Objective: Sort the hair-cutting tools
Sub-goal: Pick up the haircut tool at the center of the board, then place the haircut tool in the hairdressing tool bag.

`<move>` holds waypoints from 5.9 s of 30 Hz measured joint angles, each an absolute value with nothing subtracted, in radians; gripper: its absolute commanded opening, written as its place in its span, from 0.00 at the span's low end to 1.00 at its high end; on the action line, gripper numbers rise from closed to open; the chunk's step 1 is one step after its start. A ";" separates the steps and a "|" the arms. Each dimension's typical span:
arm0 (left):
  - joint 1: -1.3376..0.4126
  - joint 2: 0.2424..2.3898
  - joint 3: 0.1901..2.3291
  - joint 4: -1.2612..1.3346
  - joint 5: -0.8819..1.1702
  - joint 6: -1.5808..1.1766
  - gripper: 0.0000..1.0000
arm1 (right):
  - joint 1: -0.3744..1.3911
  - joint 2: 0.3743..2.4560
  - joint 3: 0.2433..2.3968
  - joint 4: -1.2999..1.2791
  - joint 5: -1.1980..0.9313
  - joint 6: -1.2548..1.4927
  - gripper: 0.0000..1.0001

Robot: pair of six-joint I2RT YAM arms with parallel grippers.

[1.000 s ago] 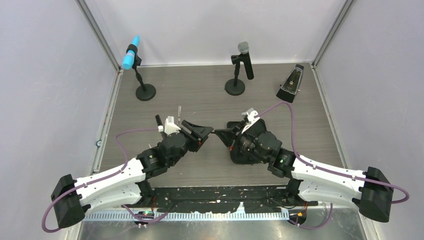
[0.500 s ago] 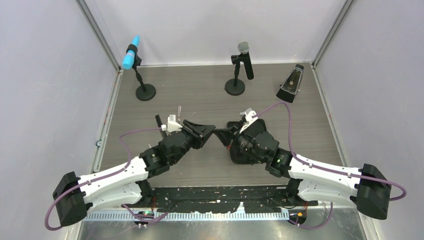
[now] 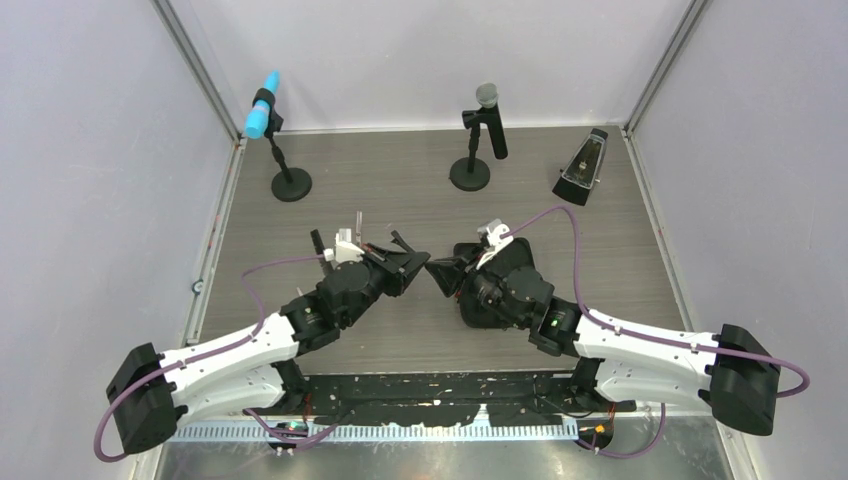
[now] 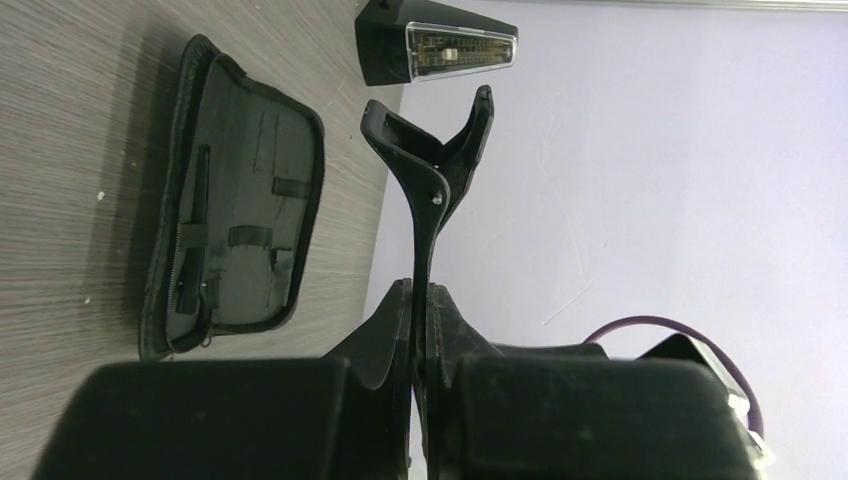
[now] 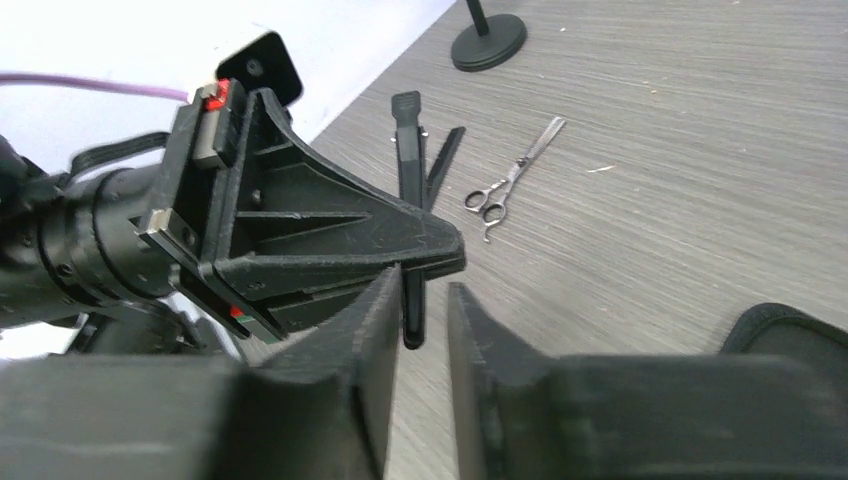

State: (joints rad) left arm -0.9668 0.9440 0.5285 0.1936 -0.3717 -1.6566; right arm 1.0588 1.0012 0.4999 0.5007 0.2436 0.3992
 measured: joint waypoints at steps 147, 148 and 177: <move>-0.890 1.814 1.050 -0.140 0.138 -0.972 0.00 | 0.606 1.654 1.021 -0.405 0.127 0.451 0.33; -0.890 1.813 1.050 -0.139 0.139 -0.973 0.00 | 0.609 1.658 1.019 -0.408 0.130 0.455 0.35; -0.890 1.802 1.041 -0.121 0.139 -0.988 0.00 | 0.604 1.649 1.043 -0.435 0.150 0.398 0.15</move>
